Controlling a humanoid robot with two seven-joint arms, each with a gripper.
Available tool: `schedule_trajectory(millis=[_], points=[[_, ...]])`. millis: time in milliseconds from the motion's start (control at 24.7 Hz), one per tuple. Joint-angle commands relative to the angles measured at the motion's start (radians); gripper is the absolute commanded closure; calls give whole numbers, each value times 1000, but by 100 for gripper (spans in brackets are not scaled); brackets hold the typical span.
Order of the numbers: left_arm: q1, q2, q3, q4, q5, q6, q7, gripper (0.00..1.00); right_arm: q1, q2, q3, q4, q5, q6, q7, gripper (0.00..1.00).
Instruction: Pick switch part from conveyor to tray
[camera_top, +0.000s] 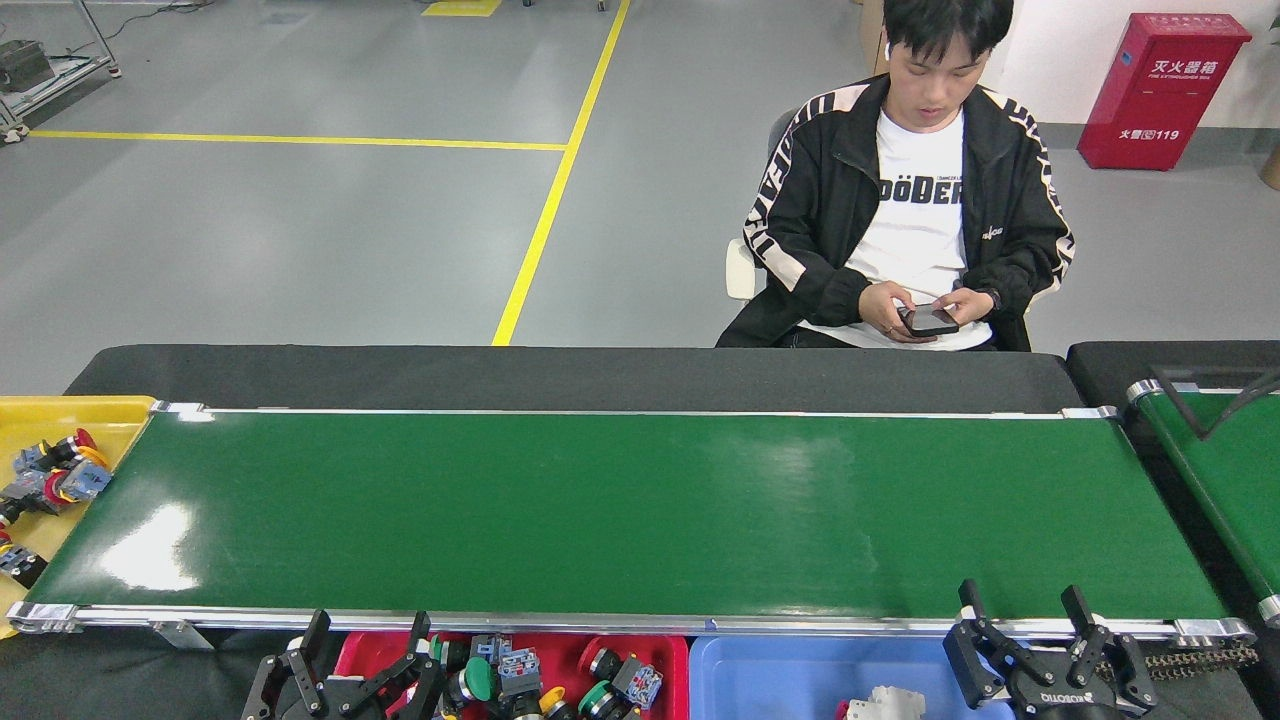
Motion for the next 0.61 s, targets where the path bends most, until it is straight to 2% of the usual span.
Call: schedule_trajectory(millis=[0, 446, 567], points=[[-4, 7, 2, -14, 0, -5, 9, 0, -8, -3, 0, -15, 1, -5, 0, 2], [-4, 2, 5, -14, 1, -4, 9, 0, -10, -9, -2, -17, -2, -35, -7, 2], [-6, 2, 8, -14, 1, -4, 9, 0, -10, -50, -5, -17, -18, -41, -7, 2]])
